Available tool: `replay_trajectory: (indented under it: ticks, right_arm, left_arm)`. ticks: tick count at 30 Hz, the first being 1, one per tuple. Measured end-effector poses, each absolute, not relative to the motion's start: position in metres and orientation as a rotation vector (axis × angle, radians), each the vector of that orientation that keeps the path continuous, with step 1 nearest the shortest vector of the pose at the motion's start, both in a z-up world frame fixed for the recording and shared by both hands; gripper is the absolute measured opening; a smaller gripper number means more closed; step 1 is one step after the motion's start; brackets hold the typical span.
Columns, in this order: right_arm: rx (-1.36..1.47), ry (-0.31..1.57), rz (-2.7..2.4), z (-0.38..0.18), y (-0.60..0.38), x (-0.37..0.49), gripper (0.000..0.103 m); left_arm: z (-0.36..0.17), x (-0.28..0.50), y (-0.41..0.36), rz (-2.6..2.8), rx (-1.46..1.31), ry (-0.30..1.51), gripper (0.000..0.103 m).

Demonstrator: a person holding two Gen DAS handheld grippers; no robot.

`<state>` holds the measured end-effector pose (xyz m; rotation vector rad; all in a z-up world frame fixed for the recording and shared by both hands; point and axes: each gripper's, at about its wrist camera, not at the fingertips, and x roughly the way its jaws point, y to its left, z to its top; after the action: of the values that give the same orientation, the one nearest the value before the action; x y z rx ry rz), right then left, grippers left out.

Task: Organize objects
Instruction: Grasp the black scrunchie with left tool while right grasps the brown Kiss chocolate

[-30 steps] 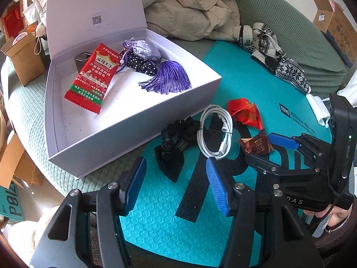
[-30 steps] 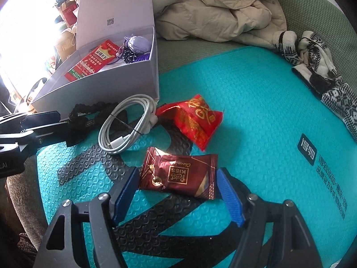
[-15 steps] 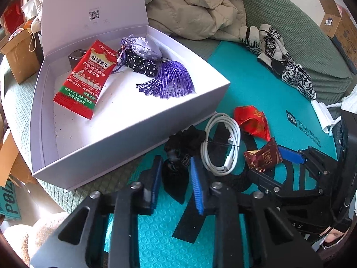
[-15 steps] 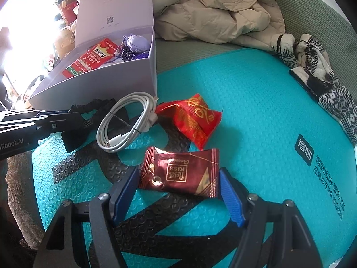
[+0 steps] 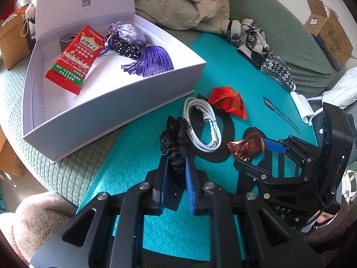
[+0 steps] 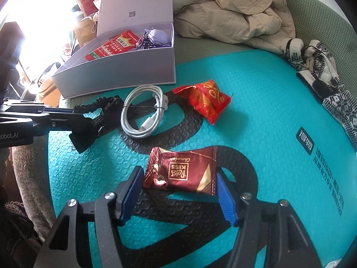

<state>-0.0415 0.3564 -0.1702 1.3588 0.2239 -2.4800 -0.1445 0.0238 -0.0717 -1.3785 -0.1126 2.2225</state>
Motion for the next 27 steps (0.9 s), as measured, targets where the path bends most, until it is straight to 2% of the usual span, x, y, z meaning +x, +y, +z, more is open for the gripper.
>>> replay_trajectory:
  ticks: [9,12,17,22,27]
  right_arm:
    - [1.340,0.253,-2.491,-0.167,0.353,-0.026,0.065]
    - [1.333,0.285,-2.516,-0.167,0.352,-0.026,0.074]
    - [1.366,0.260,-2.521,-0.175,0.355,-0.031,0.079]
    - [1.378,0.201,-2.566,-0.179,0.362,-0.033,0.093]
    - [1.357,0.150,-2.620,-0.180,0.363,-0.032,0.094]
  left_arm:
    - [-0.068,-0.110,0.014,2.184,-1.374,-0.017,0.015]
    - [-0.068,-0.109,0.012,2.210,-1.379,-0.012,0.026]
    - [-0.059,-0.112,0.009,2.268,-1.320,-0.019,0.052]
    - [-0.058,-0.120,0.021,2.244,-1.302,0.004,0.054]
    - [-0.068,-0.130,0.034,2.222,-1.315,0.018,0.054]
